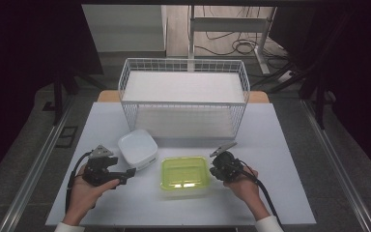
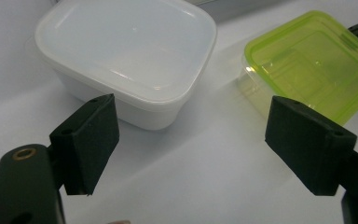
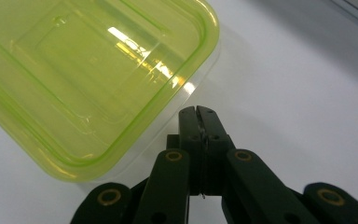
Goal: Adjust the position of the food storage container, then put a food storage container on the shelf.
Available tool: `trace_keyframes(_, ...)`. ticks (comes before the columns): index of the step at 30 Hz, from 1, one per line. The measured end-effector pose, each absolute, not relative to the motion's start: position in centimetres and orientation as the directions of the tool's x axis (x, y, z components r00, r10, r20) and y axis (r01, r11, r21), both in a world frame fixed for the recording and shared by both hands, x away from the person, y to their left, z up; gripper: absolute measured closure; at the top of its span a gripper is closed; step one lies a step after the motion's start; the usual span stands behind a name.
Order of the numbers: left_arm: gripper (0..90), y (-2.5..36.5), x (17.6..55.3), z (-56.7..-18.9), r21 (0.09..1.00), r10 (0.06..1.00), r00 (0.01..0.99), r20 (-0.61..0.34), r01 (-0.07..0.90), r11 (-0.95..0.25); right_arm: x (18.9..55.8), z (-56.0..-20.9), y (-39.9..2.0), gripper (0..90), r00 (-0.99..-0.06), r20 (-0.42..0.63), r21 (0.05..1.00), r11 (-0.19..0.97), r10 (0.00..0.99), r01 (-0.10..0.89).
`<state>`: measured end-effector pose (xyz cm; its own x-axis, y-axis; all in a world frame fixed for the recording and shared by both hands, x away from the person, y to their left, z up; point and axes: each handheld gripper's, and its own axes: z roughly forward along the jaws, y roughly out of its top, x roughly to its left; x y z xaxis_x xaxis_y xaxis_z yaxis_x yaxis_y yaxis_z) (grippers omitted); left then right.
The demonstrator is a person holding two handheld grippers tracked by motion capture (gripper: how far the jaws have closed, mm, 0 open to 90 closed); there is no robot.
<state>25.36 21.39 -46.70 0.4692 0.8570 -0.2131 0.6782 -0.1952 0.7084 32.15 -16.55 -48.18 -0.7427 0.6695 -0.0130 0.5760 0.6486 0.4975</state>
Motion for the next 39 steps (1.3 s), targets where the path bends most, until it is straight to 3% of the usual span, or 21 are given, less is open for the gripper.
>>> trace_keyframes(10, 17.4, 21.7, 25.4, -47.0, 0.714, 0.862, 0.443, -0.246, 0.685, -0.148, 32.1, -47.0, -18.3, 87.6, -0.714, -0.007, 0.551, 0.598, 0.701, 0.582)
trace_keyframes(12, 17.3, 21.8, 25.2, -46.5, 0.723, 0.862, 0.438, -0.254, 0.678, -0.131, 32.0, -46.3, -19.2, 77.8, -0.695, -0.008, 0.589, 0.565, 0.719, 0.578)
trace_keyframes(14, 17.2, 21.8, 24.9, -46.0, 0.733, 0.858, 0.436, -0.272, 0.671, -0.109, 32.0, -45.6, -20.0, 60.8, -0.661, 0.004, 0.633, 0.510, 0.750, 0.583)
trace_keyframes(17, 16.8, 21.7, 24.5, -45.4, 0.743, 0.855, 0.440, -0.274, 0.661, -0.102, 31.8, -44.3, -21.3, 43.9, -0.628, 0.070, 0.700, 0.410, 0.775, 0.584)
trace_keyframes(22, 16.6, 21.4, 24.2, -45.1, 0.744, 0.855, 0.441, -0.271, 0.660, -0.104, 31.4, -43.1, -22.6, 27.8, -0.639, 0.177, 0.739, 0.328, 0.748, 0.588)
trace_keyframes(34, 14.1, 19.9, 24.5, -45.3, 0.734, 0.851, 0.439, -0.287, 0.672, -0.099, 30.9, -43.6, -22.5, 23.0, -0.660, 0.245, 0.726, 0.316, 0.710, 0.611)
trace_keyframes(39, 18.4, 18.7, 24.2, -45.4, 0.731, 0.841, 0.443, -0.309, 0.677, -0.088, 30.6, -44.0, -22.2, 23.8, -0.652, 0.288, 0.709, 0.302, 0.702, 0.638)
